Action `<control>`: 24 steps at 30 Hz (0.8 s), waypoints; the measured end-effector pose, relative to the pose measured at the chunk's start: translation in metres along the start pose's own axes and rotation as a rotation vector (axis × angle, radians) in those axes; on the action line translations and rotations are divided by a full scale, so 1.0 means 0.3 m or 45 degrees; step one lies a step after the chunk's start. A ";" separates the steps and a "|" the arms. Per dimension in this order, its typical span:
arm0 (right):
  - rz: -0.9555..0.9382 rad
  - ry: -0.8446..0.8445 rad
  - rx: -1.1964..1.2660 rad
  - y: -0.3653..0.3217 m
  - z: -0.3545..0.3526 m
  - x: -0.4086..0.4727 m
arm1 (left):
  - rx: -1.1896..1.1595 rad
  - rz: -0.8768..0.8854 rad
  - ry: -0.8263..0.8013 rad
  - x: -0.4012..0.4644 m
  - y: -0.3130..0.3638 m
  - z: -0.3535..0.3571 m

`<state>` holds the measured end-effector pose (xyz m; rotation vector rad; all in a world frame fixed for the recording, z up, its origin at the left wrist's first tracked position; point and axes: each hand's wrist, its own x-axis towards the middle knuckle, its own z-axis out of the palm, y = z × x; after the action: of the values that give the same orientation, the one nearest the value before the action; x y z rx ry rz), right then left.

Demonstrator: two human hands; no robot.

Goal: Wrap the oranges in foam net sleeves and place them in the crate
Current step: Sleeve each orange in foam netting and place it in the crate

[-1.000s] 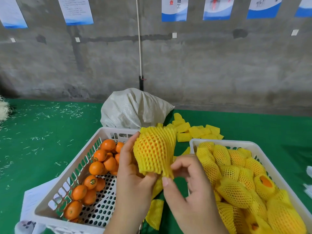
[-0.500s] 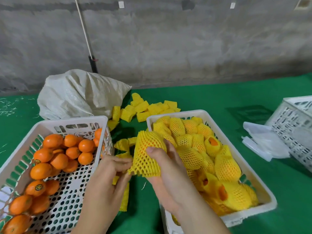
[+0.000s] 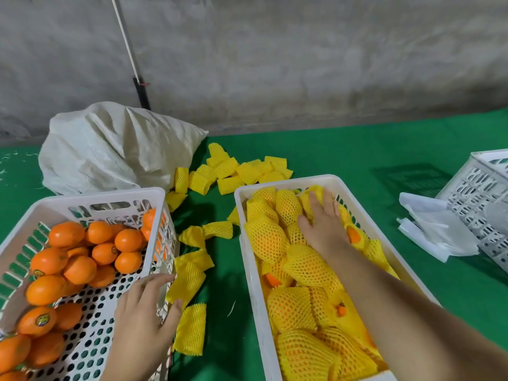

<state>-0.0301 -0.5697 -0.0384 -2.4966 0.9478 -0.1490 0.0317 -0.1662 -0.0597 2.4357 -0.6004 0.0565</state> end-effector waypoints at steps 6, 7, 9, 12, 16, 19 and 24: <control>-0.024 0.135 -0.124 0.021 0.004 -0.036 | -0.068 -0.042 0.015 0.008 -0.013 0.010; -0.027 0.145 -0.136 0.022 0.007 -0.049 | -0.059 -0.036 0.022 0.008 -0.012 0.010; -0.033 0.135 -0.172 0.018 0.009 -0.072 | -0.027 -0.013 0.032 0.008 -0.008 0.010; -0.091 0.064 -0.289 0.009 -0.019 -0.073 | 0.025 0.039 0.036 0.004 -0.009 0.007; -0.181 0.135 -0.278 -0.081 -0.080 -0.052 | -0.035 0.017 0.046 -0.001 -0.003 -0.002; -0.388 0.280 -0.054 -0.273 -0.043 -0.106 | -0.083 0.030 0.048 -0.006 -0.005 -0.005; -0.847 -0.402 -0.402 -0.594 0.220 -0.307 | -0.489 -0.147 0.097 0.043 -0.065 -0.021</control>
<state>0.0245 -0.3678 -0.0097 -2.9163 -0.0106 0.1987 0.0523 -0.1542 -0.0633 2.0800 -0.3937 -0.0129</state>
